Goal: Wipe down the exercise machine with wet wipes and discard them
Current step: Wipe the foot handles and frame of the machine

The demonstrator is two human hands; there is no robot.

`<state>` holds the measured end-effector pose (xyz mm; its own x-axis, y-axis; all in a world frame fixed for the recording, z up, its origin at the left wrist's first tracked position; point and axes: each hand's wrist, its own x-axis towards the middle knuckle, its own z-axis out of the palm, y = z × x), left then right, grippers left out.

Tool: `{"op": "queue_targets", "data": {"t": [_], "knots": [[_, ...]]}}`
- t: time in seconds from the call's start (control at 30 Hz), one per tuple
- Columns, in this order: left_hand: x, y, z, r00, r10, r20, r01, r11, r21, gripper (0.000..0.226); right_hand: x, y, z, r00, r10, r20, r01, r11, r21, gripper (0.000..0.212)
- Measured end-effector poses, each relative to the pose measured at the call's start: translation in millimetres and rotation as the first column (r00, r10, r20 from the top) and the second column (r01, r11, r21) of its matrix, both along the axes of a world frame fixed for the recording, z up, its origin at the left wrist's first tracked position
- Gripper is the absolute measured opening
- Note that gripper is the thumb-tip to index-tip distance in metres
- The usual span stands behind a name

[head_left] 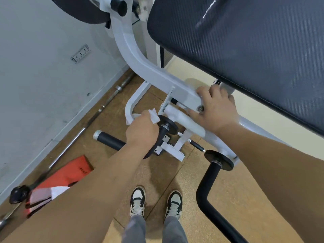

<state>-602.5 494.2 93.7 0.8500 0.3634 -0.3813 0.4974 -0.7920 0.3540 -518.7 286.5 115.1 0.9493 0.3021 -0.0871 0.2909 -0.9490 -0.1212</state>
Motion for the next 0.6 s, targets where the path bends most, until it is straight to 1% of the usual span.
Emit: {"op": "queue_targets", "data": {"t": [0.03,0.07,0.13,0.2,0.23,0.33,0.37,0.43,0.47,0.53,0.6], "knots": [[-1.1,-7.4,-14.3,0.998,-0.021,-0.056,0.018,0.998,-0.059,0.006,0.7,-0.5,-2.9,1.000,0.007,0.017,-0.006,1.000,-0.018,0.070],[-2.7,-13.5,-27.2,0.996,-0.033,-0.081,0.024,0.994,-0.110,0.007,2.1,-0.9,-3.9,1.000,0.009,0.026,-0.008,1.000,-0.029,0.070],[-6.7,-19.9,-37.5,0.996,-0.029,-0.082,0.017,0.990,-0.137,0.011,5.2,-0.3,-3.5,0.999,0.005,0.046,-0.003,0.999,-0.044,0.071],[-12.7,-19.5,-36.0,0.995,-0.069,-0.067,0.060,0.991,-0.120,0.013,4.5,0.5,-3.8,0.998,0.001,0.056,0.002,0.998,-0.062,0.071],[-17.3,-17.3,-32.1,0.992,-0.104,-0.075,0.096,0.990,-0.103,0.018,4.0,0.5,-4.4,0.999,0.006,0.054,-0.002,0.998,-0.062,0.069],[-32.0,-10.7,-15.0,0.951,-0.283,-0.127,0.285,0.958,0.001,0.046,6.7,-0.4,-3.5,0.999,0.014,0.034,-0.012,0.998,-0.058,0.067],[-38.8,-8.4,-8.6,0.930,-0.340,-0.143,0.350,0.935,0.052,0.052,7.1,-0.9,-3.5,1.000,0.012,0.029,-0.010,0.998,-0.059,0.066],[-55.4,-3.3,6.4,0.871,-0.453,-0.187,0.484,0.856,0.181,0.054,6.3,-0.7,-3.5,1.000,0.011,0.020,-0.009,0.998,-0.061,0.066],[-65.8,0.5,13.1,0.848,-0.486,-0.212,0.527,0.820,0.225,0.056,6.2,-0.5,-3.3,1.000,0.012,0.014,-0.011,0.998,-0.065,0.066],[-87.2,10.7,25.5,0.804,-0.540,-0.248,0.593,0.761,0.263,0.061,7.6,-0.7,-2.8,1.000,0.013,0.011,-0.012,0.997,-0.074,0.066],[-105.9,25.7,32.4,0.713,-0.651,-0.261,0.701,0.644,0.306,0.062,6.9,-1.3,-3.2,1.000,0.010,0.012,-0.009,0.997,-0.080,0.066]]}}
